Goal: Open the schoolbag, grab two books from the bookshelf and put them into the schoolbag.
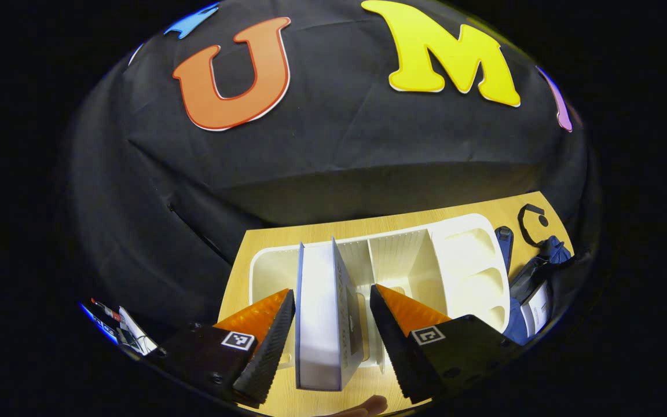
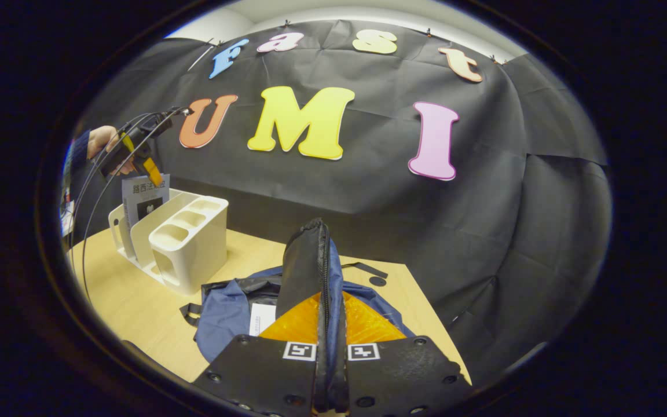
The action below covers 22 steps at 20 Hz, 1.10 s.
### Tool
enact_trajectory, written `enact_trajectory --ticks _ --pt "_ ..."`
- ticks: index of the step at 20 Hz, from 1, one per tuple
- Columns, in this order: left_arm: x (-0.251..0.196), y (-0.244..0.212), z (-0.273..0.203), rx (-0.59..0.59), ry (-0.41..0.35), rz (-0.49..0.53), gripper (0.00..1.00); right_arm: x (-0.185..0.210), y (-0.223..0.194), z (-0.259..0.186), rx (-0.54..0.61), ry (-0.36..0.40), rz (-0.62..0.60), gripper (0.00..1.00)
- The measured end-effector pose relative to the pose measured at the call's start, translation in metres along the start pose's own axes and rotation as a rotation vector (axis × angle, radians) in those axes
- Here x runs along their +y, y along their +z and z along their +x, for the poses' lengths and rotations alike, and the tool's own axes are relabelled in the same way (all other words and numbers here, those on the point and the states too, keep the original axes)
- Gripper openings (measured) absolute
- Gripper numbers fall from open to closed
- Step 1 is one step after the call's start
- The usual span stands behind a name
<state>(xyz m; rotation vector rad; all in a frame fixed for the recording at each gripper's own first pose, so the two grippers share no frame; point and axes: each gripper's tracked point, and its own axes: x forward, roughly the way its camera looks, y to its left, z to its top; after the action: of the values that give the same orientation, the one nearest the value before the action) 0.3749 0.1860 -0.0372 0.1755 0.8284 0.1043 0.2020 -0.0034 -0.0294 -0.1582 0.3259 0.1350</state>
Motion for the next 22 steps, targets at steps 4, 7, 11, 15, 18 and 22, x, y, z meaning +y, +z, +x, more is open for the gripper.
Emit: enact_trajectory --ticks 4,7,11,15,18,22 --pt "-0.008 -0.017 0.013 0.109 -0.005 0.021 0.69 -0.002 -0.007 0.001 0.011 -0.001 0.006 0.05" --pt "-0.013 -0.019 0.017 0.126 -0.023 0.024 0.59 0.001 -0.006 0.001 0.013 0.009 -0.005 0.08" --pt "-0.018 -0.020 0.020 0.132 -0.037 0.028 0.49 0.004 -0.010 -0.002 0.015 0.024 0.011 0.05" --pt "-0.028 -0.025 0.013 0.139 -0.025 0.027 0.45 0.006 -0.011 0.001 0.021 0.034 0.006 0.05" --pt "-0.033 -0.027 0.005 0.113 -0.045 0.003 0.43 0.009 -0.009 0.001 0.017 0.038 -0.003 0.06" --pt "-0.025 -0.028 -0.014 0.066 -0.059 -0.060 0.42 0.007 -0.012 0.001 0.024 0.041 0.009 0.06"
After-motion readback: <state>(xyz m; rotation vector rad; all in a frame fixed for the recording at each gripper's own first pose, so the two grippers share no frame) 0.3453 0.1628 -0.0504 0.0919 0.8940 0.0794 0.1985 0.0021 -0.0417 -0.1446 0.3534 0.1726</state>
